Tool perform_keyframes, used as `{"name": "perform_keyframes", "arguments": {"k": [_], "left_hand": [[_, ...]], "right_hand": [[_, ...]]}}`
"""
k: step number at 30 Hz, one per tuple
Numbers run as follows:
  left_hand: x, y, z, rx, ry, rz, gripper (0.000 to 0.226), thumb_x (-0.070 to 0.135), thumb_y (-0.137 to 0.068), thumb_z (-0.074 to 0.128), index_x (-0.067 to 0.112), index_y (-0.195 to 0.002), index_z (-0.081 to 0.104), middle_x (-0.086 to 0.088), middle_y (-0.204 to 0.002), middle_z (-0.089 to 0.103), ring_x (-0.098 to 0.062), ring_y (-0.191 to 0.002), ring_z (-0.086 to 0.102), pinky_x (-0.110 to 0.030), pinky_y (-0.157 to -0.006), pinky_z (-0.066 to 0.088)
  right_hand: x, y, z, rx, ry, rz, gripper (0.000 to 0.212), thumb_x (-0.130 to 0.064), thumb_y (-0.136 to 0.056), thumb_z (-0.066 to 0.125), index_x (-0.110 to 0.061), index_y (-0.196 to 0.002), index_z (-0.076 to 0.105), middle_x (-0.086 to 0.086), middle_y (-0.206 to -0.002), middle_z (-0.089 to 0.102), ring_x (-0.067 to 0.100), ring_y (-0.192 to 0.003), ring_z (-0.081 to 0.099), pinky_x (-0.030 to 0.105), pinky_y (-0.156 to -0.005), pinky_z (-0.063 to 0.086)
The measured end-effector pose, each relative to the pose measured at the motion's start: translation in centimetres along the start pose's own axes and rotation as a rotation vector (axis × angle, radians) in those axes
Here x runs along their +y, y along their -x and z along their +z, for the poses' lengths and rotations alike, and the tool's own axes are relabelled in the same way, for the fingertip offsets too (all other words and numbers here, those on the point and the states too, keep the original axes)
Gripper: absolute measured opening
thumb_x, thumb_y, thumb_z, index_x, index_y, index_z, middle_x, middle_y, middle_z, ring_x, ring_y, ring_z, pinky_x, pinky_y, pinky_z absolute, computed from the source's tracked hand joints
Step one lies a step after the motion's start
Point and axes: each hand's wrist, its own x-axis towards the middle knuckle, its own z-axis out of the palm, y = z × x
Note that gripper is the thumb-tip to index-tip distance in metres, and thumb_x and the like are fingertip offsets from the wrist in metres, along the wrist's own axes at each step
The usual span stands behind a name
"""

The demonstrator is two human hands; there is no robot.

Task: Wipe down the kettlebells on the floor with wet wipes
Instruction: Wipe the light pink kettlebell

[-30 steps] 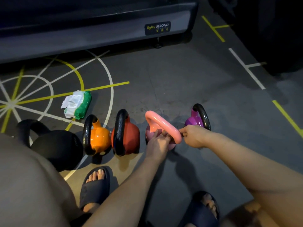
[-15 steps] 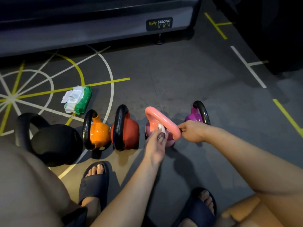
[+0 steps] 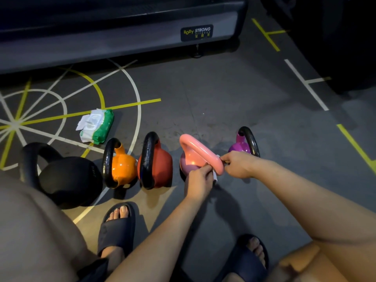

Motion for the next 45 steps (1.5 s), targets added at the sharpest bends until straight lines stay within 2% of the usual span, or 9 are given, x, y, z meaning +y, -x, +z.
{"name": "perform_keyframes", "arguments": {"k": [6, 15, 18, 21, 24, 33, 38, 42, 45], "left_hand": [[2.0, 1.9, 0.2, 0.022, 0.894, -0.227, 0.024, 0.003, -0.097, 0.059, 0.016, -0.107, 0.077, -0.005, -0.105, 0.076, -0.011, -0.094, 0.064, -0.031, -0.094, 0.052], [2.9, -1.2, -1.9, 0.178, 1.49, -0.68, 0.012, 0.007, -0.1, 0.055, 0.01, -0.096, 0.066, -0.002, -0.074, 0.072, -0.009, -0.072, 0.071, -0.026, -0.084, 0.059], [1.9, -3.2, -3.6, 0.309, 1.601, -0.694, 0.025, 0.008, -0.102, 0.051, 0.01, -0.124, 0.063, -0.004, -0.095, 0.071, -0.014, -0.09, 0.069, -0.025, -0.079, 0.055], [2.8, -4.0, -4.6, 0.302, 1.503, -0.661, 0.034, 0.008, -0.103, 0.05, 0.009, -0.135, 0.062, -0.007, -0.113, 0.071, -0.019, -0.108, 0.066, -0.027, -0.084, 0.053], [4.3, -2.6, -3.5, 0.264, 1.384, -0.618, 0.026, 0.01, -0.104, 0.053, 0.014, -0.124, 0.069, -0.004, -0.108, 0.074, -0.01, -0.088, 0.072, -0.019, -0.059, 0.056], [3.2, 0.5, 0.5, 0.176, 0.894, -0.257, 0.029, -0.005, -0.097, 0.053, 0.006, -0.109, 0.077, -0.004, -0.108, 0.077, -0.013, -0.1, 0.07, -0.023, -0.087, 0.056], [1.2, 0.3, 1.3, 0.196, 0.342, -0.081, 0.016, -0.003, -0.092, 0.06, 0.006, -0.093, 0.074, -0.004, -0.093, 0.061, 0.004, -0.082, 0.057, -0.014, -0.076, 0.044], [-1.5, -1.0, 1.0, 0.109, -0.162, 0.142, 0.017, 0.019, -0.094, 0.057, 0.015, -0.102, 0.072, -0.007, -0.11, 0.06, -0.02, -0.103, 0.051, -0.038, -0.089, 0.045], [-2.0, -2.7, -0.5, 0.126, -0.398, 0.347, 0.027, 0.03, -0.085, 0.055, 0.011, -0.088, 0.073, -0.011, -0.088, 0.064, -0.031, -0.087, 0.063, -0.039, -0.072, 0.051]], "right_hand": [[0.1, 0.0, 0.2, 0.002, 0.0, 0.005, 0.034, -0.019, -0.09, 0.049, -0.029, -0.116, 0.068, 0.007, -0.105, 0.069, 0.026, -0.087, 0.064, 0.032, -0.078, 0.055], [-0.4, 0.0, 0.0, -0.005, 0.031, 0.015, 0.032, -0.034, -0.09, 0.06, -0.028, -0.121, 0.067, 0.004, -0.105, 0.067, 0.024, -0.087, 0.061, 0.029, -0.073, 0.05], [-0.3, -0.1, 0.2, -0.003, 0.031, 0.008, 0.032, -0.034, -0.091, 0.06, -0.025, -0.122, 0.065, 0.003, -0.103, 0.066, 0.022, -0.082, 0.06, 0.026, -0.065, 0.046], [-0.4, 0.2, 0.3, 0.009, 0.04, -0.002, 0.03, -0.03, -0.095, 0.055, -0.023, -0.124, 0.061, 0.002, -0.099, 0.061, 0.016, -0.068, 0.055, 0.023, -0.05, 0.04], [-0.2, 0.2, 0.7, 0.027, 0.032, -0.006, 0.032, -0.023, -0.094, 0.052, -0.023, -0.125, 0.061, 0.005, -0.108, 0.066, 0.023, -0.084, 0.06, 0.028, -0.07, 0.047], [-0.1, -0.1, 1.0, 0.029, 0.009, -0.009, 0.032, -0.025, -0.095, 0.054, -0.024, -0.126, 0.059, 0.006, -0.111, 0.066, 0.025, -0.094, 0.063, 0.034, -0.084, 0.054], [0.1, 0.3, 1.2, 0.035, 0.0, -0.005, 0.034, -0.024, -0.095, 0.054, -0.025, -0.128, 0.059, 0.003, -0.105, 0.063, 0.023, -0.09, 0.06, 0.032, -0.08, 0.05], [-0.2, 0.4, 1.1, 0.036, -0.002, -0.014, 0.037, -0.024, -0.095, 0.055, -0.025, -0.132, 0.057, 0.005, -0.113, 0.065, 0.025, -0.098, 0.062, 0.034, -0.086, 0.052], [0.0, 0.5, 1.1, 0.034, 0.014, -0.024, 0.036, -0.022, -0.095, 0.053, -0.025, -0.13, 0.057, 0.007, -0.116, 0.065, 0.027, -0.1, 0.062, 0.032, -0.083, 0.049]]}}
